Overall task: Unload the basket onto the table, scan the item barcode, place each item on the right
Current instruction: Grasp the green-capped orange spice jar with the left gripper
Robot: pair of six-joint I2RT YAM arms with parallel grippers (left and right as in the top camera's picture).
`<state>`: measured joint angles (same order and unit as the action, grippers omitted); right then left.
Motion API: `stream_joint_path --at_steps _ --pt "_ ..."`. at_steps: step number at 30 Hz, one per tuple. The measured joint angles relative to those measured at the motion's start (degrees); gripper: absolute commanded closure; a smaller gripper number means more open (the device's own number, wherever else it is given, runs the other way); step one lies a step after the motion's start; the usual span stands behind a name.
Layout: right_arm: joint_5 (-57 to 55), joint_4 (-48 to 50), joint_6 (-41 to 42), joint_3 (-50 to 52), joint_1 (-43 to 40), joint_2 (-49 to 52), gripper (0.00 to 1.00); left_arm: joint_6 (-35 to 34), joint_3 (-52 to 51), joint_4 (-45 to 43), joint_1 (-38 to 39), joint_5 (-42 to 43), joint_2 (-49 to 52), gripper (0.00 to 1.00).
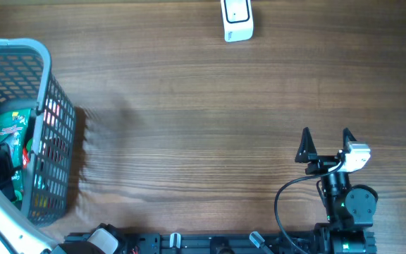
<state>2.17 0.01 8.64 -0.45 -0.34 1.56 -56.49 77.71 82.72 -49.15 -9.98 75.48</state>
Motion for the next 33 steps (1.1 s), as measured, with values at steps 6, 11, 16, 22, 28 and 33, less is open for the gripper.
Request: stream_joint_path --at_steps 6,11,16,22,28,33 --pt "0.0 0.0 0.0 0.0 0.0 0.0 0.0 -0.02 -0.22 0.5 0.0 -2.67 0.0 0.0" --pt "0.0 0.0 0.0 0.0 0.0 0.0 0.0 0.0 -0.31 0.87 0.0 -4.26 0.0 0.0" --pt "0.0 0.0 0.0 0.0 0.0 0.0 0.0 0.0 -0.46 1.25 0.0 -4.87 0.0 0.0" --pt "0.0 0.0 -0.02 0.0 0.0 0.0 0.0 0.0 -5.57 -1.46 0.0 -5.18 0.09 0.0" --pt "0.0 0.0 0.0 0.0 0.0 0.04 0.01 -0.02 -9.7 -3.74 0.0 -5.2 0.11 0.0" --pt "0.0 0.0 0.0 0.0 0.0 0.04 0.0 -0.02 -10.4 -4.39 0.0 -5.2 0.11 0.0"
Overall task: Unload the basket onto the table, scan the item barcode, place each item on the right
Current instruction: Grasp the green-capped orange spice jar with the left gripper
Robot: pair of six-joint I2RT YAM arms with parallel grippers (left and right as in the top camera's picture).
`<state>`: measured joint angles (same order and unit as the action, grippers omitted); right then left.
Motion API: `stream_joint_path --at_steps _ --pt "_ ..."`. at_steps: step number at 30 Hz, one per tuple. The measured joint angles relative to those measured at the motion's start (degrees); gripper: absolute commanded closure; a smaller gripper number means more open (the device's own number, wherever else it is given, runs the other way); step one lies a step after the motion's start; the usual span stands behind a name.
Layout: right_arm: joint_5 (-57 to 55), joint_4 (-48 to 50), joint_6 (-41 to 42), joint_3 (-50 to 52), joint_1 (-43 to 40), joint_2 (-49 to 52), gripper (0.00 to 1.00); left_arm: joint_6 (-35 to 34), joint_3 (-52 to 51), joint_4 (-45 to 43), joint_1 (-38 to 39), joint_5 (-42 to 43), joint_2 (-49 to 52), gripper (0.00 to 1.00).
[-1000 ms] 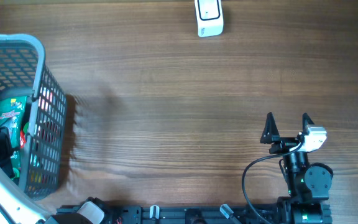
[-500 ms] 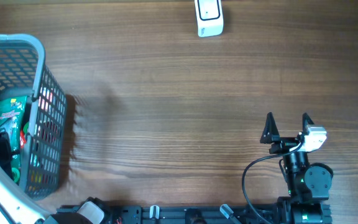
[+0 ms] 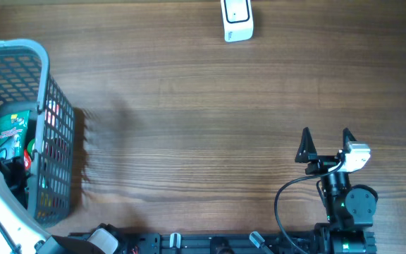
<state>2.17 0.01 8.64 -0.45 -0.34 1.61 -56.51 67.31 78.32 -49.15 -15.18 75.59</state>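
A grey mesh basket (image 3: 44,85) stands at the table's left edge. Inside lie a green packet (image 3: 9,134) and red-and-white packs (image 3: 51,123) against its right wall. My left arm reaches into the basket from below. Its gripper (image 3: 11,180) shows only as a dark shape low inside, just under the green packet, and its jaws are hidden. The white barcode scanner (image 3: 237,20) sits at the far edge, right of centre. My right gripper (image 3: 325,144) rests open near the front right, its fingers pointing away from me with nothing between them.
Bare wooden table (image 3: 203,127) spreads between the basket and the scanner. The arm bases and a black cable (image 3: 287,197) run along the front edge.
My left arm has shifted a little inside the basket, its dark gripper now slightly lower and to the right. The basket's outline has moved a touch. The right arm is unchanged.
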Motion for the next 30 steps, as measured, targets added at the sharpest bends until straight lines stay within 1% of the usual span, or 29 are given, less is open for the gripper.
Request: stream_joint_path --at_steps 9,30 --pt "0.0 0.0 0.0 0.0 0.0 0.0 0.0 0.0 -3.93 -2.56 0.0 0.02 0.0 0.0" --pt "0.0 0.0 0.0 0.0 0.0 0.0 0.0 0.0 -4.15 -2.56 0.0 0.02 0.0 0.0"
